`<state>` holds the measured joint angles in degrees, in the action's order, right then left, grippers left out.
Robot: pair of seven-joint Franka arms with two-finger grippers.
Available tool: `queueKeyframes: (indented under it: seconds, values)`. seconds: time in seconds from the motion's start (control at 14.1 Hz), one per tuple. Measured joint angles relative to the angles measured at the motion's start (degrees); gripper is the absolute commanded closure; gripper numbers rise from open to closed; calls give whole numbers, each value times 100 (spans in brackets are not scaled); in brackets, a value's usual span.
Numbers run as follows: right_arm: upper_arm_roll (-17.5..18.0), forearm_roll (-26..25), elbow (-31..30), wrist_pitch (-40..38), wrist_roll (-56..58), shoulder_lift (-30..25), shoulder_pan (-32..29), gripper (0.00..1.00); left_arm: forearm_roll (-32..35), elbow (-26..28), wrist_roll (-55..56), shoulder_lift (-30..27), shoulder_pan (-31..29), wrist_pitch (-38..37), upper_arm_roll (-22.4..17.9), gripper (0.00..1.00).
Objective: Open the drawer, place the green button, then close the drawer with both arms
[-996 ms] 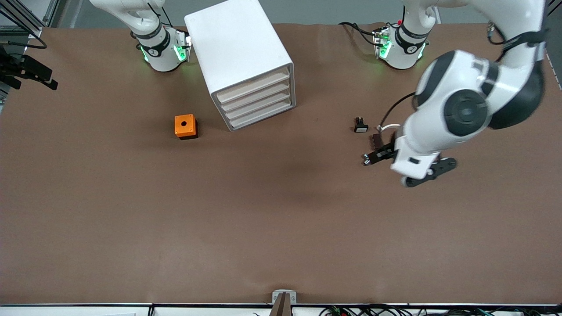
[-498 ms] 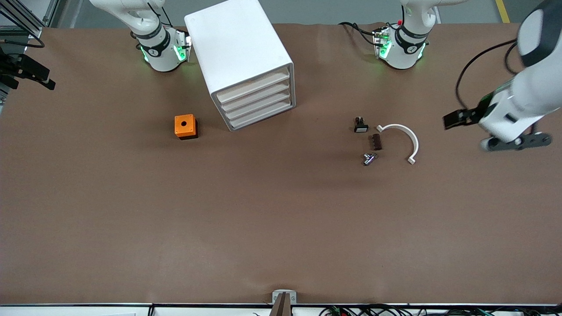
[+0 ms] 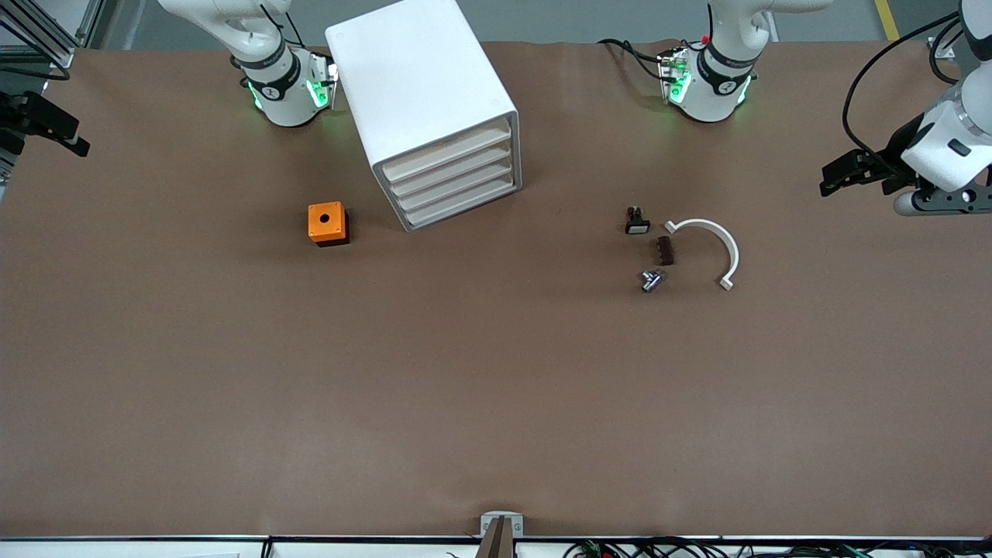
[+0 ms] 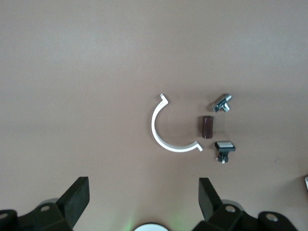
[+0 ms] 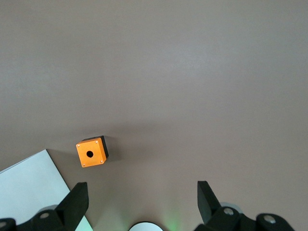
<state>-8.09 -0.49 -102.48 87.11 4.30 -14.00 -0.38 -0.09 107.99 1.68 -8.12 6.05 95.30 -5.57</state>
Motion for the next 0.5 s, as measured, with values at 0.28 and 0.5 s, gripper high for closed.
queueKeyframes:
  seconds: [0.28, 0.5]
  values:
    - [0, 0, 0, 0, 0, -5, -16, 0, 0, -284, 0, -4, 7, 157, 0, 0]
    - [7, 0, 0, 1, 0, -5, -13, 0, 0, -622, 0, -12, 19, 114, 4, 0]
